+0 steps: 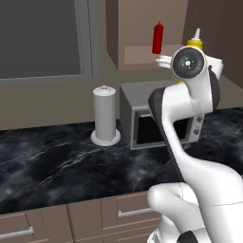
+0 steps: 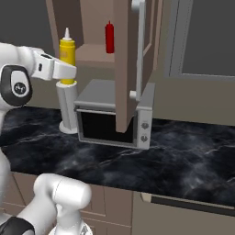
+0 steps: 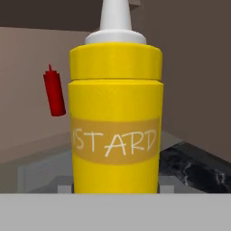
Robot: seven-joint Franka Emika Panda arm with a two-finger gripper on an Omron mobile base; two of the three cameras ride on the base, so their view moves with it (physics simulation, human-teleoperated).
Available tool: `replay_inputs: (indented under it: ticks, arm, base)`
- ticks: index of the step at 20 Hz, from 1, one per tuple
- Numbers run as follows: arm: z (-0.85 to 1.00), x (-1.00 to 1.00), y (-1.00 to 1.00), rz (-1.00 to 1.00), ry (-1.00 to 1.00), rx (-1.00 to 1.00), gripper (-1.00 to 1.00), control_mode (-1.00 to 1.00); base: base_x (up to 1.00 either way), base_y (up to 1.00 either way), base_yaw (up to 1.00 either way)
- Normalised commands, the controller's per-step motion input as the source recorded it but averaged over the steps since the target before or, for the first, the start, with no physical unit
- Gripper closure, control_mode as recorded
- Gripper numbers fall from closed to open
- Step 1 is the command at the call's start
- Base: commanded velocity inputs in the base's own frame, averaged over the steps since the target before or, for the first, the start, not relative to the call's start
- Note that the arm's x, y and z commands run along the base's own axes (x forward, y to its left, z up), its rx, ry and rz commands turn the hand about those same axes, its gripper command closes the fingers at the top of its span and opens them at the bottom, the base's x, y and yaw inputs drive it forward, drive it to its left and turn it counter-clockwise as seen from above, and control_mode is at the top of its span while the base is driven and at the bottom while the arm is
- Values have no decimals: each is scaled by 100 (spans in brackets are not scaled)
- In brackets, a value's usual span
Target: Move the mustard and ketchup from the cabinet to the dining counter.
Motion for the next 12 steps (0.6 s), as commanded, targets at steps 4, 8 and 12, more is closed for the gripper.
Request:
replay_inputs:
  ticks: [4,8,12]
  arm:
    - [-3,-46,30,-8,0,0,100,-100]
    - [-2,-39,22,-12,0,0,100,-100]
    - [0,-5,5,-3,0,0,100,-100]
  base:
    - [0,0,0]
    - [0,0,0]
    - [0,0,0]
